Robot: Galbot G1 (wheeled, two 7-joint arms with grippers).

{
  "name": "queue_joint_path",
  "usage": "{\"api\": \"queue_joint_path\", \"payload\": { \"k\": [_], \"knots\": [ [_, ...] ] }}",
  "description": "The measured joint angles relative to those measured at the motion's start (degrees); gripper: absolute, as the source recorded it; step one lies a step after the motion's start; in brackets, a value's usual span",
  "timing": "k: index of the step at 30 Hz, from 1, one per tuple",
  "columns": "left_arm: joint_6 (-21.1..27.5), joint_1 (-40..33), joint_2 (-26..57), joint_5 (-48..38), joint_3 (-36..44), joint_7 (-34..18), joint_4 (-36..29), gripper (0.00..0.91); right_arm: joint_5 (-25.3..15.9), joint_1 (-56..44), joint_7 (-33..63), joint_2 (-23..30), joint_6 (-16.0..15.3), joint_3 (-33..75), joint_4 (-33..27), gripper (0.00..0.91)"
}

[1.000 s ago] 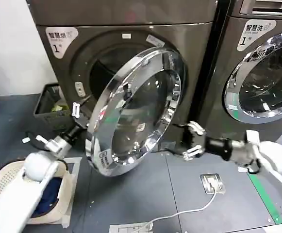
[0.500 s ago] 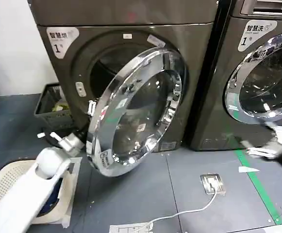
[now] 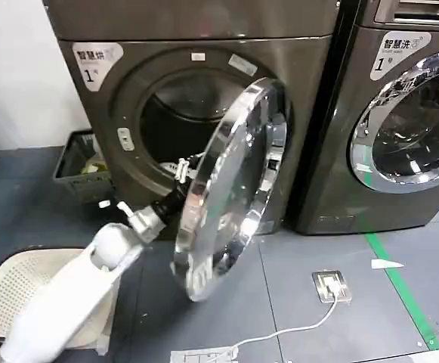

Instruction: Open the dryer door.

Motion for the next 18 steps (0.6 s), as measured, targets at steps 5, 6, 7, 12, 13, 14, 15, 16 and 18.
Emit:
{"api": "queue_joint_path", "payload": {
  "k": [5, 6, 7, 12, 13, 14, 15, 16, 18],
  "knots": [
    [0.20, -2.89, -1.63, 0.33, 4.22, -1.18, 0.92, 0.907, -0.54, 0.47, 2.14, 2.21, -3.20, 5.32, -2.00, 0.907],
    [0.34, -3.46, -2.05, 0.43, 5.10, -1.50, 1.10, 0.907, -0.67, 0.55, 2.39, 2.60, -3.66, 6.32, -2.17, 0.907],
    [0.56, -4.11, -2.49, 0.51, 6.07, -1.67, 1.28, 0.907, -0.85, 0.65, 2.61, 2.90, -3.85, 7.11, -2.34, 0.907],
    [0.93, -7.03, -4.77, 0.62, 10.12, -1.92, 2.45, 0.907, -3.88, 1.05, 7.21, 4.53, -6.67, 10.54, -3.29, 0.907],
    [0.93, -7.68, -5.18, 0.58, 10.91, -1.98, 2.83, 0.907, -4.56, 1.18, 7.96, 4.89, -6.69, 11.10, -3.51, 0.907],
    [0.94, -8.30, -5.77, 0.52, 11.71, -2.06, 3.18, 0.907, -5.50, 1.37, 8.89, 5.29, -6.78, 11.55, -3.68, 0.907],
    [0.94, -8.93, -6.23, 0.47, 12.44, -2.15, 3.51, 0.907, -6.49, 1.61, 10.21, 5.76, -7.04, 11.94, -3.73, 0.907],
    [0.94, -9.56, -6.57, 0.46, 13.18, -2.25, 3.94, 0.907, -7.00, 1.73, 11.13, 6.16, -7.30, 12.22, -3.74, 0.907],
    [1.03, -10.82, -7.62, 0.50, 14.77, -2.51, 5.06, 0.907, -8.75, 2.18, 13.47, 7.24, -8.71, 12.88, -3.56, 0.907]
  ]
}}
